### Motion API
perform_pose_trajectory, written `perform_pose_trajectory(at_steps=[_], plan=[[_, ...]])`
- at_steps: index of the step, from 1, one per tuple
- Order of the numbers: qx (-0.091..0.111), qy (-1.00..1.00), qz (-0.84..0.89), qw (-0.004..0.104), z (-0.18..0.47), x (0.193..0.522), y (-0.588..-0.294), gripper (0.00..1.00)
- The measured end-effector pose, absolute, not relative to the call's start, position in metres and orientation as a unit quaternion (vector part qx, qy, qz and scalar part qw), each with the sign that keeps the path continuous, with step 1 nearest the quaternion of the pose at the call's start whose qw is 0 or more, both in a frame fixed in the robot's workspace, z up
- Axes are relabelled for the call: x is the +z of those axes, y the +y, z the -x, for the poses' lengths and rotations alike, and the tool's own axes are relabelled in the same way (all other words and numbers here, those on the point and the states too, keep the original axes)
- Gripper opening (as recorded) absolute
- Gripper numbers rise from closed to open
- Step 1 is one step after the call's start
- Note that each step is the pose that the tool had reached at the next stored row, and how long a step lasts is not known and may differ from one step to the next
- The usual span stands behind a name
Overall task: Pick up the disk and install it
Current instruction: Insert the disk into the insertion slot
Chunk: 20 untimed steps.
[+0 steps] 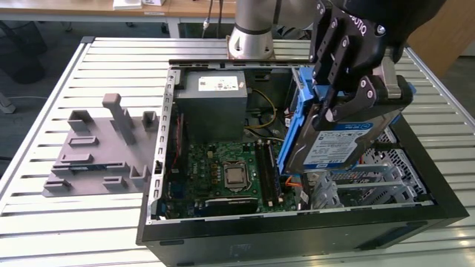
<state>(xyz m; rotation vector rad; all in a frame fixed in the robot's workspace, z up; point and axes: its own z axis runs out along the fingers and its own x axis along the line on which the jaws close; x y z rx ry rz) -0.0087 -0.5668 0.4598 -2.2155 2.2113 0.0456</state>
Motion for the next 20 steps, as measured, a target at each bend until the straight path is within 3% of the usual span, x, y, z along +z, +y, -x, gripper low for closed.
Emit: perform_pose_trajectory(at_steps=[20], plan=[[0.015,0.706,0.708,0.005,-0.013,0.458,-0.572,0.36]])
